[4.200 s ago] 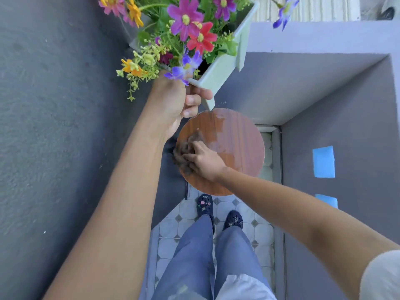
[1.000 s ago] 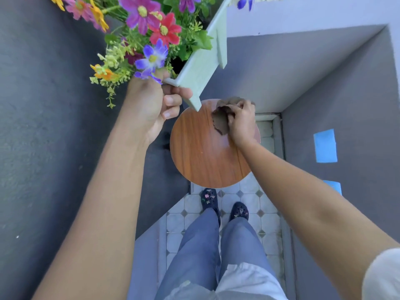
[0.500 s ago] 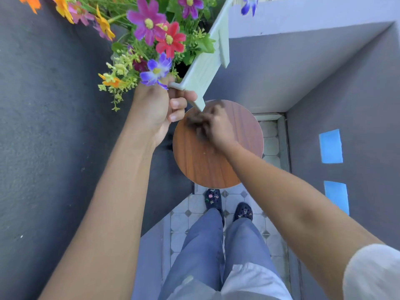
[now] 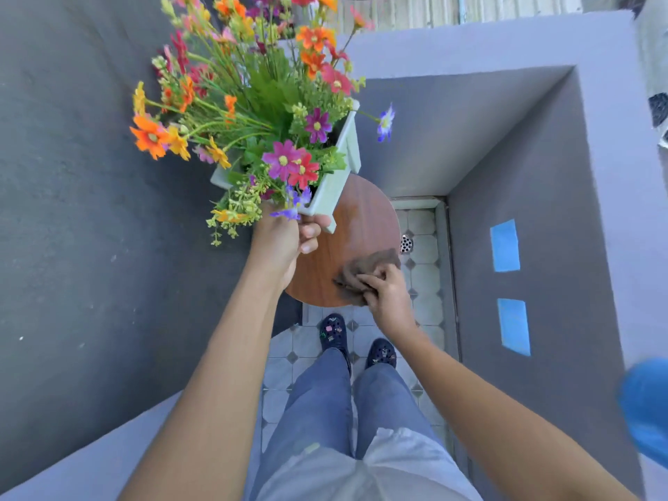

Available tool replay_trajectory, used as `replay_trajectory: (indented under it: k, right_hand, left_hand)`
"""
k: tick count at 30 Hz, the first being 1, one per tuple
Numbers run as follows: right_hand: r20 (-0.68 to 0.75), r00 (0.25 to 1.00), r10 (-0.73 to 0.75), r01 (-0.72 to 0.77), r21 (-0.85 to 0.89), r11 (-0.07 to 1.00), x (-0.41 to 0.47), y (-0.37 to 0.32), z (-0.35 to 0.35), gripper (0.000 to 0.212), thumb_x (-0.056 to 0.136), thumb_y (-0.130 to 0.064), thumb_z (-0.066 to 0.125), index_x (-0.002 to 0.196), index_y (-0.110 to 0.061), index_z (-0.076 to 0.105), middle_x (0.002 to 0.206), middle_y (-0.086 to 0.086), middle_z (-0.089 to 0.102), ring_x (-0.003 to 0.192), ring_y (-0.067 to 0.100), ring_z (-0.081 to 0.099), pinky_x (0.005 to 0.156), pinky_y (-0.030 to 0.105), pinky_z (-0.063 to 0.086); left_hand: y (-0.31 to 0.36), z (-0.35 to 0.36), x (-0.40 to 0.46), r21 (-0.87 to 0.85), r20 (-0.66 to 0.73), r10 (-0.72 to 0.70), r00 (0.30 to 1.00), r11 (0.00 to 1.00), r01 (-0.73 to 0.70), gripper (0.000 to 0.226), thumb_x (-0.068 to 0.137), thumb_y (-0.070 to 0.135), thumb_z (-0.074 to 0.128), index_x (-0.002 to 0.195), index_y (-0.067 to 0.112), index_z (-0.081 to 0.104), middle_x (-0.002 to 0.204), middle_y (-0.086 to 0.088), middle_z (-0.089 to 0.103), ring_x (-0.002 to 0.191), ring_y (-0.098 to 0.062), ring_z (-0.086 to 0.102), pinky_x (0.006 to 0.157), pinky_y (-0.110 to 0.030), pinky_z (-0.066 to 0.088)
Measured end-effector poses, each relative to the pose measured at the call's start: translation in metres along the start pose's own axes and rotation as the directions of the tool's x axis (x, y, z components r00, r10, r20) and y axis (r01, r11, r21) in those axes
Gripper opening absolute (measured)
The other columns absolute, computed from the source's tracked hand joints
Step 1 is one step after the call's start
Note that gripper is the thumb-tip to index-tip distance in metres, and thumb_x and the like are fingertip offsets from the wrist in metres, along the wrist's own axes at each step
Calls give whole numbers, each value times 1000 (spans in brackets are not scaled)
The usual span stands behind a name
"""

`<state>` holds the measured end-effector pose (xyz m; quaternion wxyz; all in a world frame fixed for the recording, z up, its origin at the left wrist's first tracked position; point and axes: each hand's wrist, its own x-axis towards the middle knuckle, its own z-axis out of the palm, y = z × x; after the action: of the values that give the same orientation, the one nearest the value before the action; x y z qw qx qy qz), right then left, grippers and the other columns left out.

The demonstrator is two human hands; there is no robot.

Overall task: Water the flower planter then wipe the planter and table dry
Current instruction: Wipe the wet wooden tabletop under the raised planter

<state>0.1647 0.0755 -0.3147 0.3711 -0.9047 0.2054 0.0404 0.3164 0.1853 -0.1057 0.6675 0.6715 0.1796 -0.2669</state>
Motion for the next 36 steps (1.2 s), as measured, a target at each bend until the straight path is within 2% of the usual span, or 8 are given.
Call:
replay_trajectory:
  k: [3,6,11,17,23,28,32,36]
  right_hand:
    - [-54,967,250,-241,133,961,-19,7,-16,30,91,-3,61,117,-13,74,104,6,47,93,18,49,81,28,47]
    - [-50,952,302,-281,244,928,-24,2,-35,27,94,-9,60,117,-15,74,105,11,55,94,16,49,79,17,36]
    - [-141,921,364,-302,334,893,-29,-7,-61,20,93,-13,63,108,-14,77,102,12,62,92,8,43,73,2,30]
    - [-171,855,490,-392,404,826,-68,4,-74,22,94,-14,64,114,-13,74,106,10,58,93,11,50,85,16,34]
    - [-180,774,607,-469,481,741,-104,4,-64,22,93,-23,63,109,-15,75,105,11,63,94,20,62,90,38,53]
    - [-258,745,614,-414,543,730,-122,-23,-77,23,92,-20,65,113,-16,75,107,6,65,99,13,55,86,22,39]
    - [-333,717,613,-340,601,723,-138,-43,-109,20,92,-20,64,108,-17,76,105,4,66,99,9,56,80,7,38]
    - [-438,666,604,-220,659,720,-162,-60,-158,15,89,-28,65,99,-24,75,101,4,69,100,22,64,89,37,52]
  left_hand:
    - [-26,12,-16,6,-41,-37,999,999,37,34,91,-6,12,91,5,44,69,-17,61,36,-5,40,36,-18,26]
    - [-53,24,-32,4,-66,-69,995,998,70,39,91,-9,14,91,8,49,72,-17,59,37,-4,42,36,-16,27]
    - [-97,47,-39,-90,-150,-175,973,983,163,46,94,-7,18,128,8,43,73,-13,63,49,-11,42,40,-17,32]
    - [-129,65,-41,-104,-101,-231,968,970,221,43,93,-9,25,73,12,56,74,-7,58,57,-12,40,61,-22,33]
    - [-153,60,-24,-36,11,-234,972,972,234,34,90,-7,39,76,12,64,73,2,59,58,-9,44,58,-16,38]
    - [-163,51,-26,55,22,-305,952,951,304,36,102,24,38,81,13,64,53,4,63,53,-13,45,65,-26,39]
    - [-164,38,-58,512,214,-291,932,846,147,37,99,40,45,106,8,60,91,-8,70,52,-15,50,41,-24,36]
    - [-134,51,-99,538,357,-117,927,837,-102,28,97,26,51,112,6,62,91,-8,71,52,-14,51,42,-24,36]
